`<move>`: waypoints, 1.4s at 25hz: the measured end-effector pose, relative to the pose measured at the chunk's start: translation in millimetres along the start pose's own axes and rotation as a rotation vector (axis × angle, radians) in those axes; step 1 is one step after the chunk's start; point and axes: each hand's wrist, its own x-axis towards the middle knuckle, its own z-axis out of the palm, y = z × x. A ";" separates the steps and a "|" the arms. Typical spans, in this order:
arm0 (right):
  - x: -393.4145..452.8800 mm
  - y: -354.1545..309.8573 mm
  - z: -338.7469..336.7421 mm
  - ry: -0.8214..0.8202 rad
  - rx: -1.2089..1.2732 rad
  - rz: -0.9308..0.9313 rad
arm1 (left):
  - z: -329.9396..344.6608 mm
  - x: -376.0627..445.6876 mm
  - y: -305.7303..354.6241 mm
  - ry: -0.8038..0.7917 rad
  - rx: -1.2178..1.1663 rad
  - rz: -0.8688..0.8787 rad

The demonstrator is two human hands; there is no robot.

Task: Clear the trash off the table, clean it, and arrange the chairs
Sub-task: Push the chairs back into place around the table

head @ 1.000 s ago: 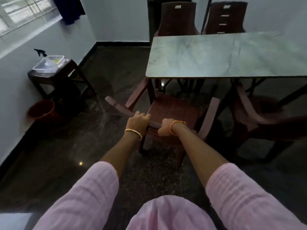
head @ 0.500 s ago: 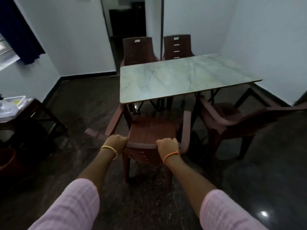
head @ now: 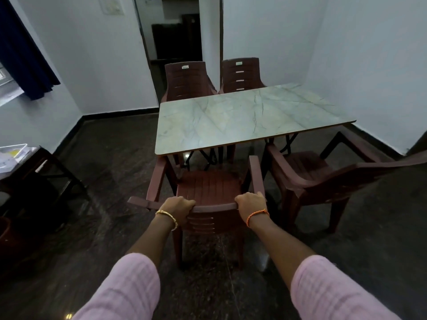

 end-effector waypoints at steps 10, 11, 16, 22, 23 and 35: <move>38.5 100.3 -0.2 0.024 -0.002 -0.081 | -17.8 67.6 68.6 0.097 -0.051 -0.073; 39.2 107.4 0.5 0.023 -0.013 -0.089 | -19.6 70.1 75.3 0.105 -0.049 -0.077; 34.9 142.1 1.7 -0.017 -0.066 -0.115 | -21.2 77.2 114.8 0.096 -0.044 -0.106; 40.6 164.6 2.6 -0.008 -0.062 -0.119 | -28.8 91.1 133.8 0.084 -0.083 -0.143; 42.0 167.9 2.6 -0.008 -0.063 -0.118 | -29.7 93.6 135.9 0.089 -0.085 -0.151; 46.3 189.0 -4.5 -0.037 -0.038 -0.085 | -40.9 107.0 156.1 0.082 -0.132 -0.158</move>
